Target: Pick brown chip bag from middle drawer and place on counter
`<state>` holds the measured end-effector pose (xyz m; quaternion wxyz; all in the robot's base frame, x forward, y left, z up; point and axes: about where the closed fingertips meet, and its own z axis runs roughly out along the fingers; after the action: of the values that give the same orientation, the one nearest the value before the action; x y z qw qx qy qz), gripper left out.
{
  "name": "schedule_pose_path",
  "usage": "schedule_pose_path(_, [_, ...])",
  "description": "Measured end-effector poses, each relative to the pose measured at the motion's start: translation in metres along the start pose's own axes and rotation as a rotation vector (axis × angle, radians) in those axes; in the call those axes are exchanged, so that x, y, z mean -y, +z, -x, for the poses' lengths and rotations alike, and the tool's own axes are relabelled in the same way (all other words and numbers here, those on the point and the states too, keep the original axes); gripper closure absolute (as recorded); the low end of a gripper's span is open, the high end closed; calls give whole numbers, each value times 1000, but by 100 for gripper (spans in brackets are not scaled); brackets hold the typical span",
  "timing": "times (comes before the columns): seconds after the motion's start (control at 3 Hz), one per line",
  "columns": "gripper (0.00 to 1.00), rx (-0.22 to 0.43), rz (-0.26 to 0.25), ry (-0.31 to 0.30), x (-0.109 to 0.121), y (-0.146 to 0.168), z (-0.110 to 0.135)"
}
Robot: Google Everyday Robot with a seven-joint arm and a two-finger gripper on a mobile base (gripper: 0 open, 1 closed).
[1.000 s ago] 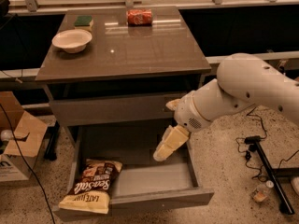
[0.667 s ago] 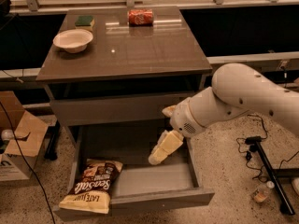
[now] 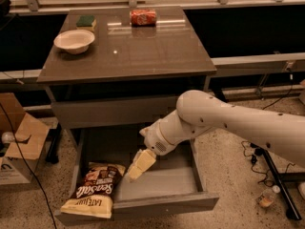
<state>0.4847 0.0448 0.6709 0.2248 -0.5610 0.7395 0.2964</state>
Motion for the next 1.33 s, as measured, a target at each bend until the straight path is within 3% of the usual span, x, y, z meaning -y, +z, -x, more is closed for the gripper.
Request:
schedule_pose_path(0.33, [0,7,71,19,0,53,-10])
schedule_pose_path(0.67, [0,6,71,18,0,54,-10])
schedule_pose_path(1.0, [0,-8,64,5,3,86,-6])
schedule_pose_path(1.33, [0,-33,99,-3,0,136,-4])
